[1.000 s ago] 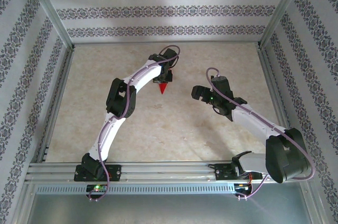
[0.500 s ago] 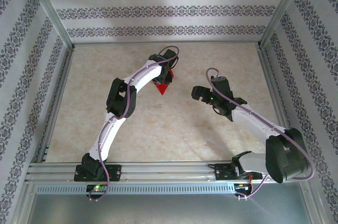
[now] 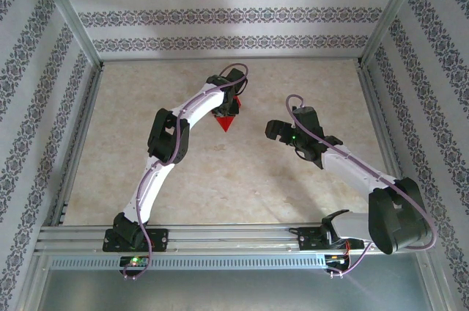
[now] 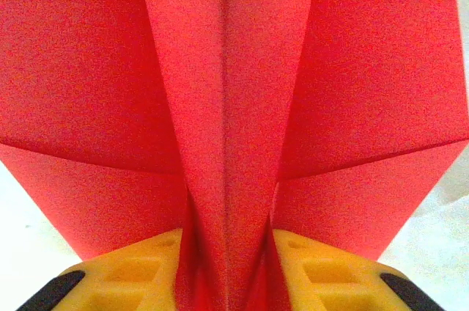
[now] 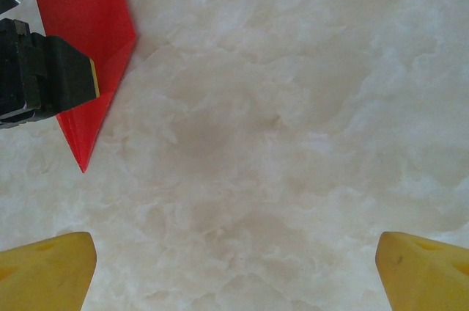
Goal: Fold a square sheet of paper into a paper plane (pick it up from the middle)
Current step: Move the paper plane to the top-center of the table.
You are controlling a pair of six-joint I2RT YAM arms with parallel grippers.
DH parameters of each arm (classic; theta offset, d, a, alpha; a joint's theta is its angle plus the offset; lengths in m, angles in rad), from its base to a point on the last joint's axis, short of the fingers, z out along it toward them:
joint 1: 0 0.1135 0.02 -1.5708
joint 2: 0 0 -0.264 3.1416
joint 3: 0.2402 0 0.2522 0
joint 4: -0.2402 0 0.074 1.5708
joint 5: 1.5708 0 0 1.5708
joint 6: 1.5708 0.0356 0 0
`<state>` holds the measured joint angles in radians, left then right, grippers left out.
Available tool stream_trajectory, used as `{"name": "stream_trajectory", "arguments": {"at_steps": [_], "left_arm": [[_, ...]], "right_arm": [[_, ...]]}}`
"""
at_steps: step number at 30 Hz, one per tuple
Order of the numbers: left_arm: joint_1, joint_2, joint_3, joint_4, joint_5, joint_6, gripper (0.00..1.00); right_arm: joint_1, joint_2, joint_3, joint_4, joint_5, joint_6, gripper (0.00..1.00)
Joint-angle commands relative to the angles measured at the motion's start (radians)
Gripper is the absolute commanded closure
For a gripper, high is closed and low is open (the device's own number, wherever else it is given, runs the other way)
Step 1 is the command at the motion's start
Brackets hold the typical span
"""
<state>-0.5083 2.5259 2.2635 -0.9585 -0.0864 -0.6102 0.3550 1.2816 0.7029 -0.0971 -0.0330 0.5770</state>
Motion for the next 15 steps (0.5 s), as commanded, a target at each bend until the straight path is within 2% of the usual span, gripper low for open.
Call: {"name": "stream_trajectory", "arguments": {"at_steps": [1,15], "left_arm": [[0.007,0.021,0.035,-0.031,0.004,-0.007,0.67],[0.007,-0.099,0.037,-0.040,-0.002,0.004,0.54]], "right_arm": [[-0.011,0.004,-0.003,0.007,-0.011,0.015,0.02],[-0.011,-0.003,-0.005,0.011,0.001,0.025,0.02]]}}
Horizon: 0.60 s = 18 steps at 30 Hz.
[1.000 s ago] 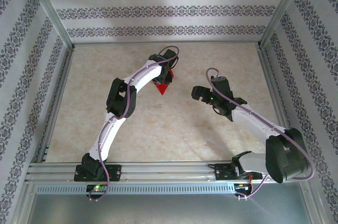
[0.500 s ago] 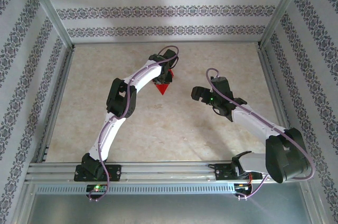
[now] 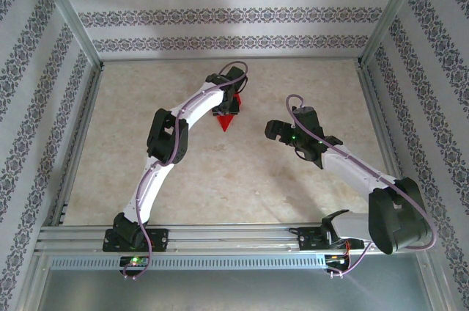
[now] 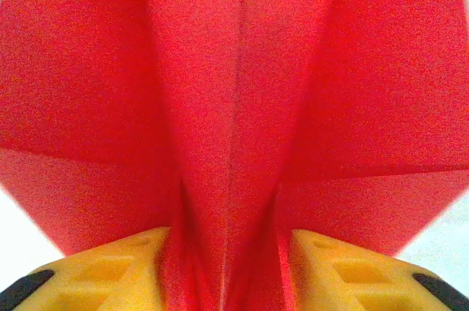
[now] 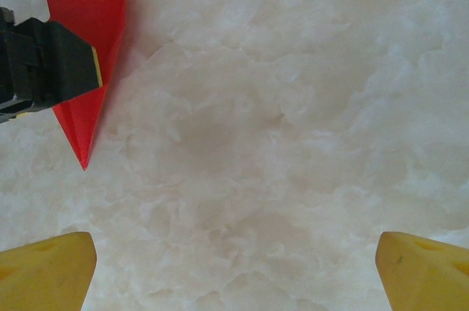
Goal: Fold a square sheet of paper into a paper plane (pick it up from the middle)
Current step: Move the paper plane to the top-center of the table.
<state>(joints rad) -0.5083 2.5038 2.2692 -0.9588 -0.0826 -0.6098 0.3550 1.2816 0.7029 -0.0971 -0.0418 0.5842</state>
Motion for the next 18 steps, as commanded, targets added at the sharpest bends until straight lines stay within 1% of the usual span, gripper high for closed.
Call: {"name": "stream_trajectory", "arguments": {"at_steps": [1,6,9,12,15,18], "left_arm": [[0.007,-0.086,0.032,-0.041,-0.007,0.005,0.53],[0.007,-0.137,0.032,-0.044,-0.020,0.014,0.51],[0.007,-0.185,0.023,-0.049,-0.049,0.023,0.51],[0.010,-0.268,-0.015,-0.032,-0.095,0.040,0.50],[0.018,-0.394,-0.117,0.028,-0.143,0.057,0.47],[0.037,-0.557,-0.295,0.138,-0.202,0.077,0.40]], "right_arm": [[-0.011,-0.007,-0.005,0.011,0.011,0.016,0.02],[-0.013,-0.019,0.003,0.009,0.021,0.009,0.02],[-0.019,-0.035,0.019,0.002,0.032,-0.005,0.02],[-0.031,-0.068,0.054,-0.009,0.055,-0.044,0.02],[-0.052,-0.109,0.109,-0.025,0.082,-0.113,0.02],[-0.077,-0.145,0.153,-0.031,0.115,-0.195,0.02]]}}
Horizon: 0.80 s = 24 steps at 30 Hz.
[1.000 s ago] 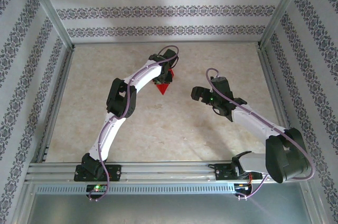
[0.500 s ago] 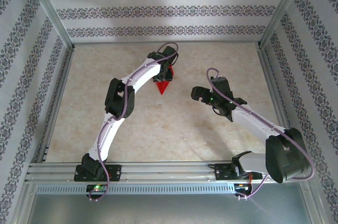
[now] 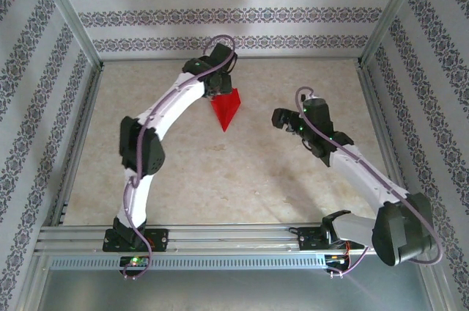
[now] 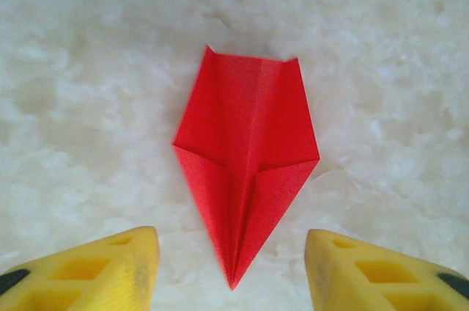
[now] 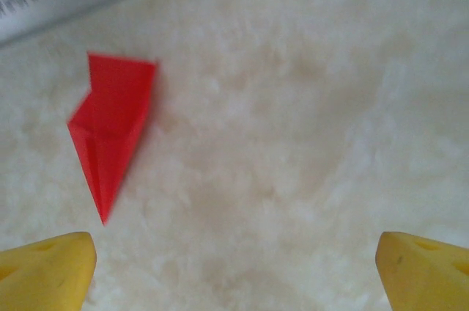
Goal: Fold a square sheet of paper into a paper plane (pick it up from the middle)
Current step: Move the paper plane to the top-center of the table, then reset both arms
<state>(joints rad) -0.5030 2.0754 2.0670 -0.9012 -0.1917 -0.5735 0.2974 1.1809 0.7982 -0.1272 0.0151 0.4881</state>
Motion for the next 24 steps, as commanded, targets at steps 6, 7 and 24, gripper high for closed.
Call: {"name": "stream_trajectory", "arguments": {"at_steps": [6,7,24], "left_arm": [[0.106,-0.511,-0.620,0.385,-0.277,0.076,0.14],[0.123,-0.582,-0.716,0.443,-0.308,0.084,0.10],[0.378,-1.165,-1.705,1.193,-0.483,0.361,0.01]], "right_arm": [[-0.084,-0.090,0.083,0.015,0.183,-0.187,0.02],[-0.095,-0.097,0.071,0.029,0.209,-0.189,0.02],[-0.250,-0.078,-0.399,0.507,0.326,-0.302,0.02]]}}
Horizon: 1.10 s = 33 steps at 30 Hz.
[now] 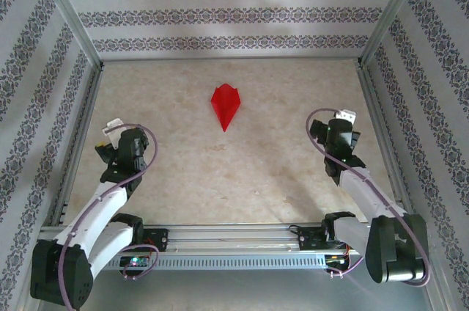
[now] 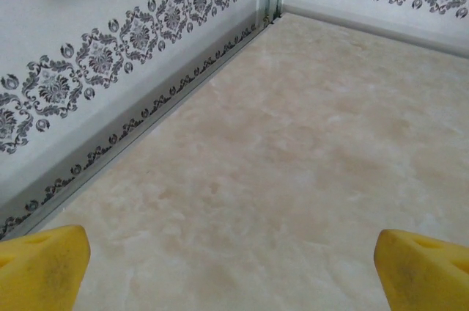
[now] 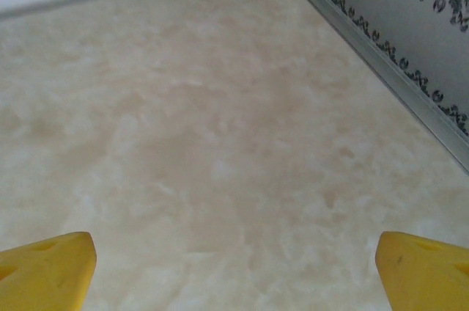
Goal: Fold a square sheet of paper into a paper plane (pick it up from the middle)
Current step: Reset both arms
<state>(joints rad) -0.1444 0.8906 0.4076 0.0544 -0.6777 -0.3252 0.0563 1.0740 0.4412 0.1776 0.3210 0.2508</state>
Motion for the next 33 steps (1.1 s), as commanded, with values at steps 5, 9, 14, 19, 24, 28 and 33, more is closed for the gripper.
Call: {"name": "stream_trajectory", "arguments": {"at_steps": [5,9,14,19,24,28,33], "left_arm": [[0.051,0.142,-0.102,0.430,0.145,0.195,0.01],[0.063,0.225,-0.134,0.591,0.262,0.249,0.01],[0.089,0.344,-0.153,0.786,0.418,0.301,0.01],[0.113,0.476,-0.127,0.896,0.532,0.307,0.01],[0.115,0.606,-0.099,0.961,0.553,0.313,0.01],[0.117,0.684,-0.091,1.019,0.529,0.301,0.01],[0.117,0.703,-0.049,0.958,0.495,0.288,0.01]], "right_arm": [[-0.016,0.128,-0.071,0.374,-0.070,-0.148,0.02],[-0.024,0.213,-0.078,0.500,-0.154,-0.179,0.02],[-0.052,0.285,-0.078,0.632,-0.265,-0.200,0.02],[-0.060,0.353,-0.124,0.757,-0.384,-0.230,0.02],[-0.061,0.428,-0.112,0.801,-0.428,-0.248,0.02],[-0.062,0.436,-0.104,0.785,-0.428,-0.247,0.02],[-0.061,0.445,-0.056,0.737,-0.366,-0.220,0.02]]}}
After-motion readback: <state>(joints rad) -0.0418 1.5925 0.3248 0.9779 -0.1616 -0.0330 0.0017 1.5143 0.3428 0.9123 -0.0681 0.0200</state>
